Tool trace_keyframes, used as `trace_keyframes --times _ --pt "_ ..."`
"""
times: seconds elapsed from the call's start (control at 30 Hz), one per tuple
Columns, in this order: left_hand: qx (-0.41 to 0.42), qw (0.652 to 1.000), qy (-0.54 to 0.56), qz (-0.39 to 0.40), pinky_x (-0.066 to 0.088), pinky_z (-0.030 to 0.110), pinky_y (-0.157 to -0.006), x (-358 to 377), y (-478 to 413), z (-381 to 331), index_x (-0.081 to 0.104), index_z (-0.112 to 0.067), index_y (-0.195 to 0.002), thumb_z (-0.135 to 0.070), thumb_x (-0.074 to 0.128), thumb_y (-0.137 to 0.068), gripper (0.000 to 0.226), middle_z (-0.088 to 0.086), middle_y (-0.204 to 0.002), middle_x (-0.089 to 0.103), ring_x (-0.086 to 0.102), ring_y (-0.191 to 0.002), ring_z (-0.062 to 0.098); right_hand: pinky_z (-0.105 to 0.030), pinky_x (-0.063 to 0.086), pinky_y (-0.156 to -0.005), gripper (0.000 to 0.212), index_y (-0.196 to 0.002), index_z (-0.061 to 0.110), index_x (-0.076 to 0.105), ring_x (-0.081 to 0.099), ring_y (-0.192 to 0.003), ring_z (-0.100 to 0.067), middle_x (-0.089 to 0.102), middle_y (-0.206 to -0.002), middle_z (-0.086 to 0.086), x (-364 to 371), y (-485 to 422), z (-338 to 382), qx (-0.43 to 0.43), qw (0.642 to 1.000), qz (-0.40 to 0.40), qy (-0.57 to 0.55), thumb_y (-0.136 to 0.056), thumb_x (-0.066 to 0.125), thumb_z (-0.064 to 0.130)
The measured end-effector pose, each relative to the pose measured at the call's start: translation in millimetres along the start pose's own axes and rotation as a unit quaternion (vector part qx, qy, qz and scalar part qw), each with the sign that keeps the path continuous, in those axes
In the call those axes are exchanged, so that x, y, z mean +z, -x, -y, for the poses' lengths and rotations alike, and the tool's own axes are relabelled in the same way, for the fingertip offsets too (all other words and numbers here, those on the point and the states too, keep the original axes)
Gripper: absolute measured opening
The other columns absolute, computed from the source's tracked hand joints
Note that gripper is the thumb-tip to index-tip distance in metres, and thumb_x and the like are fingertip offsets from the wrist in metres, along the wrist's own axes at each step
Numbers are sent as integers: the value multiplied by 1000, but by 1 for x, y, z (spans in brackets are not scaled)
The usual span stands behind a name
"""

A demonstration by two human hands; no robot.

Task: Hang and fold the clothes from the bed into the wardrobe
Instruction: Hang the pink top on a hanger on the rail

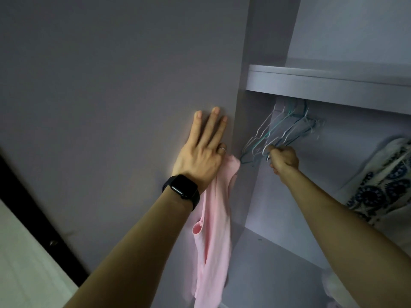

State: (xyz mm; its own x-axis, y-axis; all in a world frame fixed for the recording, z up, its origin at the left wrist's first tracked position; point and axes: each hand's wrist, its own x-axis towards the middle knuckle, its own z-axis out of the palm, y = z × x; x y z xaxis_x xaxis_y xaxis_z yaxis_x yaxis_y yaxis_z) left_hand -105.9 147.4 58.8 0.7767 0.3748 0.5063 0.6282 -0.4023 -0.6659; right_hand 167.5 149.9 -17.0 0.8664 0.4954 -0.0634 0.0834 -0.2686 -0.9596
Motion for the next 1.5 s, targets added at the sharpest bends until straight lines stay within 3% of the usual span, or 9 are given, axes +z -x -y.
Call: trace_keyframes --times 0.13,0.43,0.53,0.67,0.87,1.1,1.23,1.33,1.5 --pt "-4 1000 1 -10 -23 64 -104 3 -1 -2 43 -15 -148 -23 3 -100 63 13 -165 9 -1 -150 46 -17 36 -48 31 -106 20 65 47 -51 -12 70 -93 5 15 -2 11 89 970 107 -201 -99 36 28" --pt "13 1000 -6 4 -36 66 -98 5 -2 1 49 -16 -144 -27 6 -97 65 16 -165 6 -8 -148 50 -19 34 -47 40 -86 22 68 45 -49 -12 62 -77 4 47 -13 22 58 976 87 -192 -93 53 58" --pt "12 1000 -19 -7 -35 66 -98 8 -4 1 45 -15 -147 -28 3 -95 68 15 -165 7 -6 -149 49 -26 40 -50 54 -78 18 66 57 -58 -20 70 -85 -9 48 -16 22 0 996 36 -84 -97 44 63" --pt "1 999 -37 -26 -29 67 -101 16 -2 -4 47 -18 -146 -30 7 -94 67 13 -165 11 -4 -150 48 -43 44 -100 61 -124 -6 61 57 -120 -41 58 -134 -28 35 -14 21 -77 987 -134 49 -107 25 41" --pt "-5 999 -36 -18 -28 67 -101 23 -3 -6 46 -24 -146 -34 19 -103 52 11 -166 6 -9 -149 48 -40 44 -98 63 -121 -6 64 58 -118 -42 61 -129 -29 2 16 16 -117 974 -177 73 -108 23 41" --pt "1 994 56 98 -44 63 -89 7 -1 -4 38 -27 -151 -37 17 -106 51 7 -167 0 -23 -146 47 -35 41 -98 51 -107 8 73 58 -117 -36 65 -129 -15 -70 110 -25 -134 976 -138 106 -109 27 31" --pt "-13 939 306 157 -41 52 -101 -14 -2 -12 50 -29 -142 -38 28 -105 44 -7 -159 34 2 -154 33 -29 36 -85 50 -83 19 66 58 -95 -25 67 -98 -1 -132 182 -46 -116 982 -100 108 -110 26 33" --pt "18 809 548 212 15 41 -121 -48 16 -37 57 -13 -131 -28 44 -104 33 4 -155 41 35 -143 30 -32 37 -74 52 -67 23 60 51 -70 -18 59 -69 9 -185 242 -55 -47 996 -39 60 -109 34 39" --pt "202 821 518 131 15 44 -121 -89 59 -97 62 -21 -124 -34 45 -104 29 -6 -165 20 14 -152 20 -14 21 -42 57 -50 24 47 19 -39 -9 24 -48 7 -263 324 -69 25 985 110 -129 -103 42 43"
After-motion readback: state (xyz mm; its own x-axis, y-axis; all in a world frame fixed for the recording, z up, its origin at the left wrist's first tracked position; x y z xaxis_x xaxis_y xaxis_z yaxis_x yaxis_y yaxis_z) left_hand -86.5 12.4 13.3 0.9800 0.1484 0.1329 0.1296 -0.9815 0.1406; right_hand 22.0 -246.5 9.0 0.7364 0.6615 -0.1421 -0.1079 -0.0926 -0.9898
